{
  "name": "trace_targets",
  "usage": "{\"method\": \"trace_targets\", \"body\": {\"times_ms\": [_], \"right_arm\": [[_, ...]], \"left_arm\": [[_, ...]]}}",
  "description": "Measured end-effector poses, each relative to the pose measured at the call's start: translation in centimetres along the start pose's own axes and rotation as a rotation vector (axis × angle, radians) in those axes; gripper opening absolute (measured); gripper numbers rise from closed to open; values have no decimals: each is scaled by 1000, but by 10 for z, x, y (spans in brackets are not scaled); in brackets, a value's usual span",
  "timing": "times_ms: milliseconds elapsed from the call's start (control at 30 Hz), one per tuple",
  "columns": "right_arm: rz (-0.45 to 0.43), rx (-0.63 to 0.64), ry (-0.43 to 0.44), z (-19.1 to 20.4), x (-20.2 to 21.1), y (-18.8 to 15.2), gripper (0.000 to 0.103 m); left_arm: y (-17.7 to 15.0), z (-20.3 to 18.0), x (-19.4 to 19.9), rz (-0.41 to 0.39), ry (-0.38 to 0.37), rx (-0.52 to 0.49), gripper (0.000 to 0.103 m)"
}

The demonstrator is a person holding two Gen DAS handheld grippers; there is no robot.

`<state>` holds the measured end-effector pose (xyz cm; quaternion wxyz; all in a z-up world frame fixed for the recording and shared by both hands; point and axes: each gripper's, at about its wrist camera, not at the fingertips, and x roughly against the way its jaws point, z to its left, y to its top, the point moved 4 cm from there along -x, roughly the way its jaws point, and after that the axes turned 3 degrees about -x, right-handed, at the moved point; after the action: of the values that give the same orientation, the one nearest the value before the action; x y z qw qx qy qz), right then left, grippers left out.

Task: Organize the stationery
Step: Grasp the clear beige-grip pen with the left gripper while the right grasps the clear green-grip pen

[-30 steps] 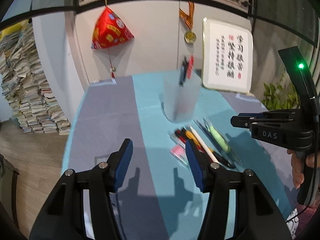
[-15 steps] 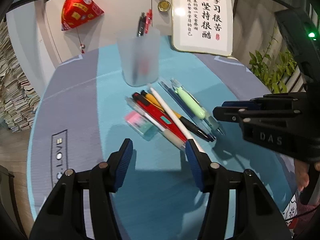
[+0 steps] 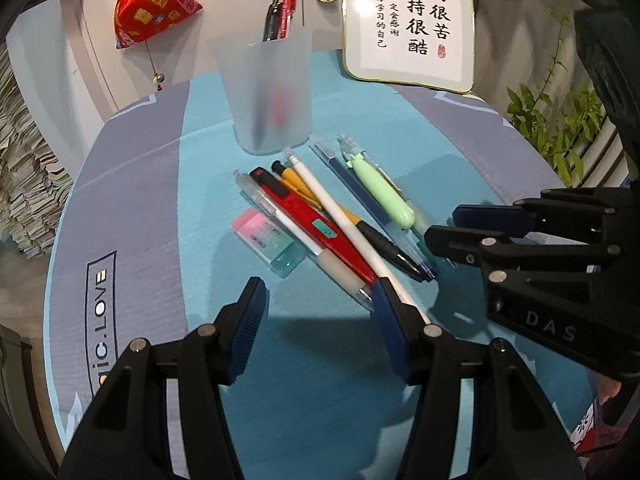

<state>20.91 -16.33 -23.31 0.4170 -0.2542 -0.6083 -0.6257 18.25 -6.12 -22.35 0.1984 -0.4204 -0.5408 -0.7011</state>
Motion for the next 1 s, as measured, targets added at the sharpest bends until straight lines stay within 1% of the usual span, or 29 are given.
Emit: {"method": "trace_targets", "body": {"times_ms": [100, 133, 200, 267, 333, 400, 500, 600, 633, 700, 767, 867, 967, 1000], "right_arm": [[0, 0, 3, 0, -1, 0, 25], [0, 1, 3, 0, -1, 0, 25], [2, 2, 1, 0, -2, 0, 25], [-2, -8, 0, -1, 0, 1, 25], [-8, -9, -21, -2, 1, 1, 25], [-14, -15, -41, -5, 3, 1, 25], [-22, -25, -62, -9, 6, 2, 25], [-19, -20, -49, -8, 5, 2, 25], [-15, -15, -46, -6, 4, 2, 25], [-12, -4, -43, -3, 3, 2, 25], [-4, 12, -38, -1, 1, 2, 25], [14, 24, -30, 3, -6, 1, 26], [2, 45, -52, 6, -7, 0, 27], [1, 43, -51, 6, -6, 0, 26]], "left_arm": [[-2, 7, 2, 0, 25, 11, 55], [-3, 11, 1, 12, 45, 16, 53], [-7, 19, -2, 34, 68, 38, 53], [-9, 27, -4, 49, 55, 79, 52], [-8, 28, -1, 44, 26, 111, 52], [-4, 23, 4, 26, 3, 106, 53], [0, 8, 7, 6, -14, 64, 53], [0, -1, 0, 26, -4, 35, 54], [-1, -3, -1, 24, -11, 33, 55], [-3, -5, -3, 42, -20, 27, 55], [-4, -2, -7, 55, -10, 35, 55], [-5, 5, -7, 53, -1, 56, 55], [-7, 16, -7, 56, 16, 82, 55], [-7, 18, -6, 58, 19, 88, 53]]}}
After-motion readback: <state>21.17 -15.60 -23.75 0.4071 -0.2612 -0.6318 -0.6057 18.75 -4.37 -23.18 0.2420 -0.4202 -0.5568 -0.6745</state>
